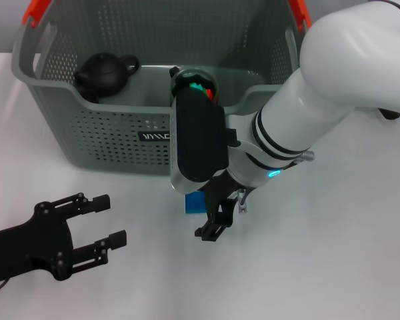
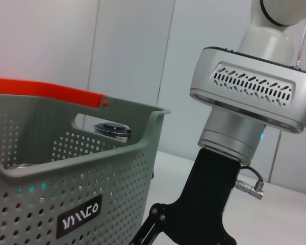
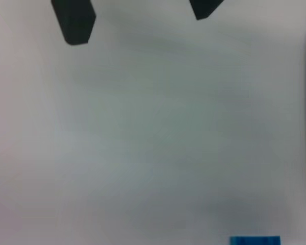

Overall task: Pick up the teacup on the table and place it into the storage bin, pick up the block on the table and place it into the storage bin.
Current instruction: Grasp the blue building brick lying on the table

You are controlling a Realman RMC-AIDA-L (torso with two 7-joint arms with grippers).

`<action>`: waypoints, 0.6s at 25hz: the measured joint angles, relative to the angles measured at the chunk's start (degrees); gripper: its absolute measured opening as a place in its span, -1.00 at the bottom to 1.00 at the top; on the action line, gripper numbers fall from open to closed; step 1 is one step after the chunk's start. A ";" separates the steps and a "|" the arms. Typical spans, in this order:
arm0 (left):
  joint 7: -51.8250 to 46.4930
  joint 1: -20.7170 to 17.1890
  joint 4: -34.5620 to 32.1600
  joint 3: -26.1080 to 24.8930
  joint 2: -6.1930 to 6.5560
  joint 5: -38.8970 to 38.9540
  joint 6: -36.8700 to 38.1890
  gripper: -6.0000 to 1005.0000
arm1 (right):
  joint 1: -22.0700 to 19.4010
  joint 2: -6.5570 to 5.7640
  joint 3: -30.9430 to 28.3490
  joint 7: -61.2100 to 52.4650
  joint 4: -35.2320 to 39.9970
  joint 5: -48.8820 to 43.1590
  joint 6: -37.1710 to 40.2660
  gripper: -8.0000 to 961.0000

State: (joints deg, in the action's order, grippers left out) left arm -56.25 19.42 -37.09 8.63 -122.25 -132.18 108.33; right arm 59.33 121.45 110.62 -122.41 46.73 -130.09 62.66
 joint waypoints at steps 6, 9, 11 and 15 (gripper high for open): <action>0.00 0.00 0.00 -0.16 0.00 0.07 -0.18 0.38 | 0.15 0.09 0.56 -0.01 -2.03 1.35 -2.67 0.87; 0.00 0.00 0.05 -0.19 0.00 0.08 -0.54 0.38 | 0.97 0.10 0.78 -0.51 -4.04 3.22 -3.71 0.87; 0.00 0.01 0.07 -0.20 0.00 0.09 -0.67 0.38 | 1.71 0.10 0.80 -0.59 -5.76 4.78 -4.09 0.87; 0.00 0.07 0.12 -0.19 0.00 0.09 -0.75 0.38 | 2.45 0.11 0.82 -0.44 -7.79 6.18 -4.94 0.87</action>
State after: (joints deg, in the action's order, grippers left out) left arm -56.24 19.49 -36.96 8.43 -122.25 -132.09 107.58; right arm 61.78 121.56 111.45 -122.85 38.95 -123.91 57.72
